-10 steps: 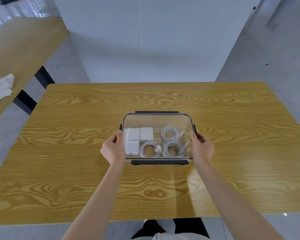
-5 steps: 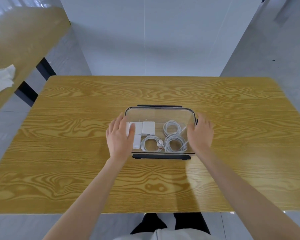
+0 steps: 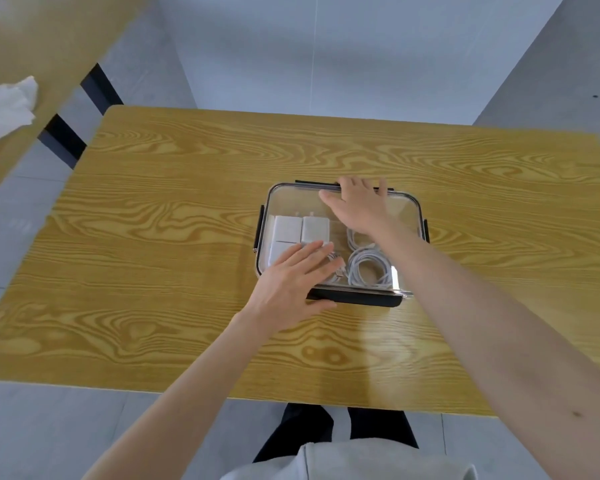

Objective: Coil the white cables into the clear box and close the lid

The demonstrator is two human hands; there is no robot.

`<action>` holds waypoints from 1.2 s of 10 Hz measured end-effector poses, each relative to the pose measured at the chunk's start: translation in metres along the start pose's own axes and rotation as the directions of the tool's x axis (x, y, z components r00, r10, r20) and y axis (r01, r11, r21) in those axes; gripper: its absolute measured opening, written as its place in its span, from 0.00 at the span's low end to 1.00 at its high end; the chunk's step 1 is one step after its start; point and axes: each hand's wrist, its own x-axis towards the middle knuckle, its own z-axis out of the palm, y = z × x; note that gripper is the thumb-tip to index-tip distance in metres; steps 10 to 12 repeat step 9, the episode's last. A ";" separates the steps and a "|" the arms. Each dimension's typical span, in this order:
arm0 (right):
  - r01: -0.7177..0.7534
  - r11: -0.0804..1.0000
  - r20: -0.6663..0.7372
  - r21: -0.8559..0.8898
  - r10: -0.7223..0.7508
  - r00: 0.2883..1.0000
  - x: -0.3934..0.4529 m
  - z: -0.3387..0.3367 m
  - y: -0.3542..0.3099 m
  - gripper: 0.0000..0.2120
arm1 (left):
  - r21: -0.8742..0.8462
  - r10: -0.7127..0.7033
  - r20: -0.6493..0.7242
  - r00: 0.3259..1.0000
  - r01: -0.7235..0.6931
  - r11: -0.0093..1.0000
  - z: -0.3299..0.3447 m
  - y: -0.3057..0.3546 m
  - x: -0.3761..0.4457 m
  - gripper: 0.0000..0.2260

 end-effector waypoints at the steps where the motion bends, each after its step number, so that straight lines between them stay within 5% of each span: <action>1: -0.017 1.000 -0.025 -0.025 0.016 1.000 0.002 0.002 -0.001 0.29 | 0.004 0.006 -0.042 0.999 -0.006 1.000 0.004 0.001 0.000 0.26; 5: 0.049 0.998 -0.131 -0.025 -0.052 0.990 -0.001 0.011 0.001 0.29 | -0.111 -0.110 0.021 0.994 0.112 0.988 -0.002 0.007 0.002 0.28; 6: 0.119 0.974 -0.254 0.191 -0.068 0.965 -0.005 0.010 0.002 0.30 | -0.225 -0.222 0.037 0.974 0.224 0.948 -0.014 0.012 0.010 0.34; 7: 0.222 0.866 -0.419 0.448 -0.016 0.908 -0.026 -0.002 -0.006 0.32 | -0.179 -0.319 0.027 0.947 0.318 0.931 -0.035 0.011 0.034 0.37; 8: 0.365 0.637 -0.519 0.678 0.064 0.852 -0.045 -0.037 -0.017 0.32 | -0.080 -0.402 -0.096 0.910 0.396 0.915 -0.063 0.000 0.073 0.38; 9: 0.616 0.399 -0.707 0.679 0.129 0.696 -0.072 -0.102 -0.025 0.26 | -0.160 -0.498 -0.186 0.847 0.475 0.866 -0.103 -0.005 0.106 0.36; 12: 0.616 0.399 -0.707 0.679 0.129 0.696 -0.072 -0.102 -0.025 0.26 | -0.160 -0.498 -0.186 0.847 0.475 0.866 -0.103 -0.005 0.106 0.36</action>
